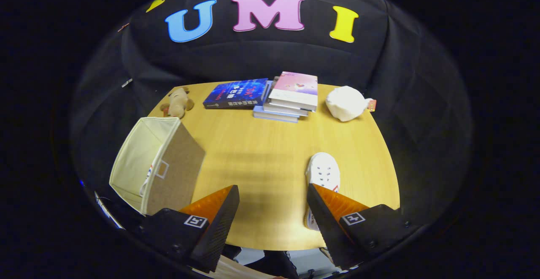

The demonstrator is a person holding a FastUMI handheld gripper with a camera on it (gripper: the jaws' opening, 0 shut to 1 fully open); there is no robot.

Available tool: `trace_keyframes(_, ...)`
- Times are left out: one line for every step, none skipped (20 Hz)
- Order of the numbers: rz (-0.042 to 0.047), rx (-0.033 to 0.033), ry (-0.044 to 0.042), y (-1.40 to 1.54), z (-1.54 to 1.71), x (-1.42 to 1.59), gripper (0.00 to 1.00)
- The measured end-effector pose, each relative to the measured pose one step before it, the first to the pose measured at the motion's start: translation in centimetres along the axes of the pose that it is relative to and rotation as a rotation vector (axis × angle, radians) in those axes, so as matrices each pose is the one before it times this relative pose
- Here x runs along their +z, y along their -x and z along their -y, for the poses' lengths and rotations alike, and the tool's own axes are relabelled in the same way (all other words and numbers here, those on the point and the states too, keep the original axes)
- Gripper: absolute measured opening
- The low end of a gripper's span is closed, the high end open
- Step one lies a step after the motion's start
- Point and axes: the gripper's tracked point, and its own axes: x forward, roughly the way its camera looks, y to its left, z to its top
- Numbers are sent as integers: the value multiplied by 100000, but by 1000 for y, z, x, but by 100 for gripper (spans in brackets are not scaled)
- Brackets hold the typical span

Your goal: Open the storage box then place both shoes into the box .Put the left shoe in first, then the right shoe, with the right side of both shoes facing outward in a uniform manner.

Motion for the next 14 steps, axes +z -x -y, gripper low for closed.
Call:
trace_keyframes(-1362,-2293,-493,-539,2172,-874,99)
trace_keyframes(-1929,-2412,-252,-710,2146,-979,99)
trace_keyframes(-2097,-1701,-469,-543,1879,-884,99)
trace_keyframes(-1630,-1057,-299,-708,1652,-721,99)
trace_keyframes(-2166,-867,711,-712,1526,-838,99)
trace_keyframes(-1863,-295,1079,-366,1741,-770,99)
trace_keyframes(-1881,-320,1249,-815,1230,-660,99)
trace_keyframes(-2548,416,1399,-1129,860,-779,99)
trace_keyframes(-2187,739,1414,-1027,663,-649,99)
trace_keyframes(-2855,942,1014,-1038,519,-734,99)
trace_keyframes(-2419,1546,66,-977,233,-574,99)
trace_keyframes(-1884,1724,-757,-850,88,-245,99)
trace_keyframes(-901,2092,-1776,-848,-198,45,99)
trace_keyframes(-1046,553,-962,-848,67,19,100)
